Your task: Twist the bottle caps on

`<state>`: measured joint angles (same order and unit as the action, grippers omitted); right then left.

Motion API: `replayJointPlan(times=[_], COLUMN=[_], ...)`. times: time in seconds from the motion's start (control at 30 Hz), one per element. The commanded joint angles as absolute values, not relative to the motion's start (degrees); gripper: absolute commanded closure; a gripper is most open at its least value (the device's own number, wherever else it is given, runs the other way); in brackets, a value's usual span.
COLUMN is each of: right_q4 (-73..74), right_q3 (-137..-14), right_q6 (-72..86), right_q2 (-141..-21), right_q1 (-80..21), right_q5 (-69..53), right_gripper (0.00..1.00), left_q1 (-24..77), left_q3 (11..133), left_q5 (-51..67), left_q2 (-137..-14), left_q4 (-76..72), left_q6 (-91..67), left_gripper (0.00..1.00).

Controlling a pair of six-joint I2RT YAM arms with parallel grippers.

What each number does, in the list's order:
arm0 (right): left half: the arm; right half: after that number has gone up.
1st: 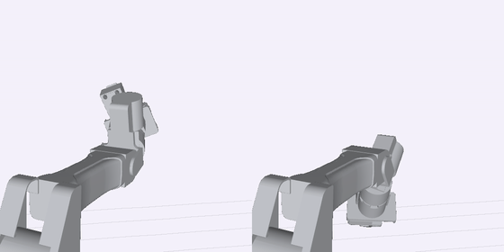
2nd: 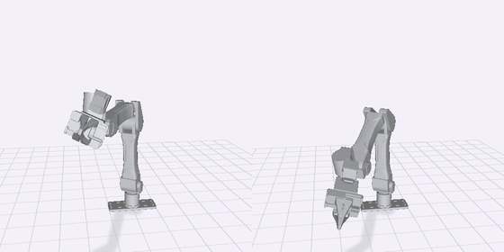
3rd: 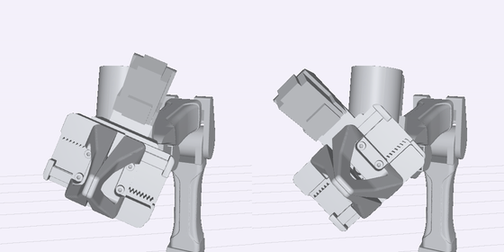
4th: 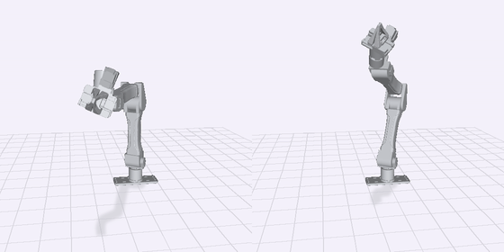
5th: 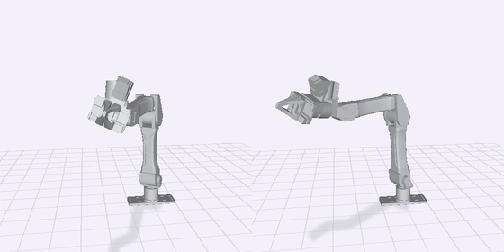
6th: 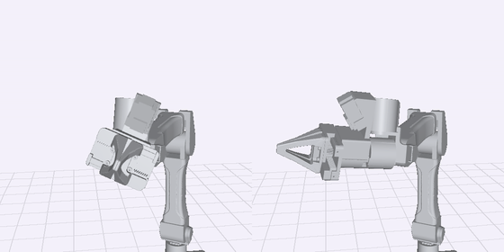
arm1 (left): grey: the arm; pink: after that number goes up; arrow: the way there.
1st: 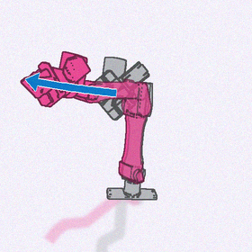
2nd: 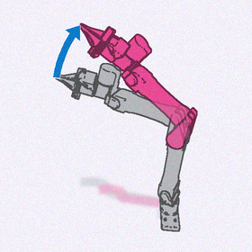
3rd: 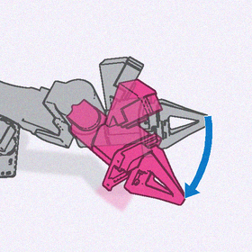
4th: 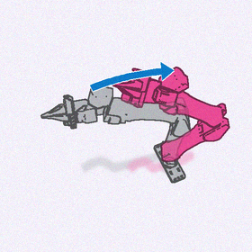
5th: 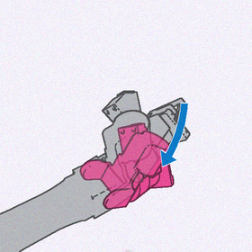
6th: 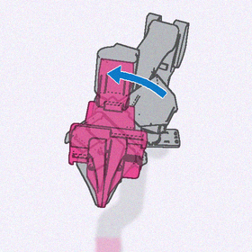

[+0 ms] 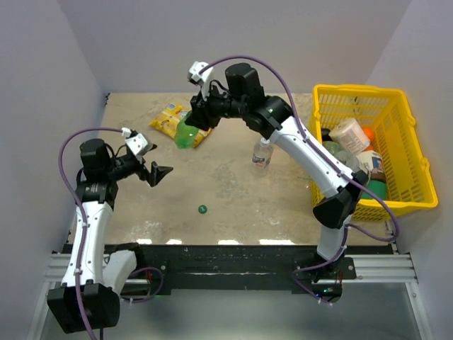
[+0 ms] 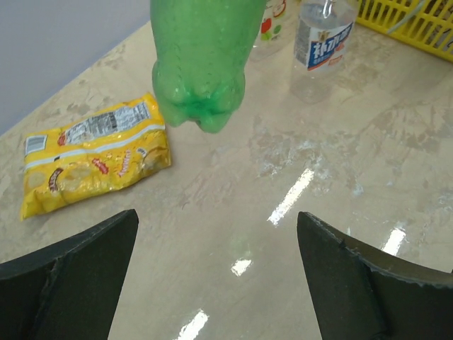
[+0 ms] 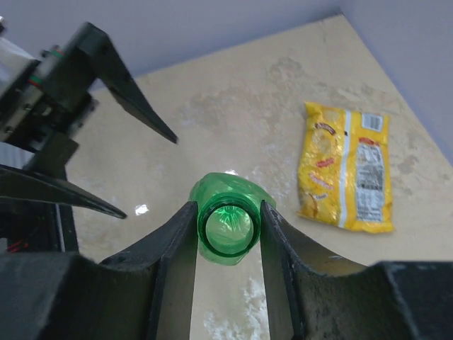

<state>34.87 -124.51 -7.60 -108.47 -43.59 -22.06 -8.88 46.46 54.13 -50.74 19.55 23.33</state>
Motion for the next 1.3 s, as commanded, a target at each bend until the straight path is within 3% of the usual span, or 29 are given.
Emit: replayJointPlan(times=[0.0, 0.27, 0.7, 0.9, 1.07, 1.17, 1.2, 1.27], right_q4=[29.8, 29.3, 22.3, 21.6, 23.2, 24.2, 24.7, 25.2], right_q3=[-118.7, -117.5, -114.9, -113.7, -112.9, -113.4, -113.9, -116.3], right_q6=[-5.0, -3.7, 2.3, 2.2, 0.6, 0.4, 0.3, 0.3], right_q2=[-107.0, -106.6, -104.7, -104.4, -104.8, -105.2, -105.2, -104.5], right_q1=[-44.2, -44.3, -44.2, -44.3, -44.3, -44.1, -44.0, -42.5], right_q5=[-30.0, -34.5, -45.1, -44.5, -42.2, -41.0, -40.8, -40.8], right_gripper=[0.93, 0.94, 0.94, 0.94, 0.91, 0.73, 0.62, 0.54], left_q1=[-5.6, -0.5, 2.8, 3.2, 3.2, 3.2, 3.2, 3.2], left_q3=[45.8, 44.7, 45.2, 45.4, 46.1, 46.1, 46.0, 46.1], left_q5=[58.8, 52.6, 56.1, 56.9, 57.3, 57.3, 57.0, 56.8], left_q2=[-50.9, -51.0, -57.7, -58.5, -58.3, -57.8, -57.6, -57.4], left_q4=[10.0, 4.3, 0.9, 2.2, 4.4, 5.1, 5.4, 7.5], left_q6=[19.9, 17.7, 14.8, 16.0, 17.5, 17.9, 18.1, 20.1], left_gripper=[0.0, 0.0, 0.01, 0.12, 0.37, 0.4, 0.42, 0.54])
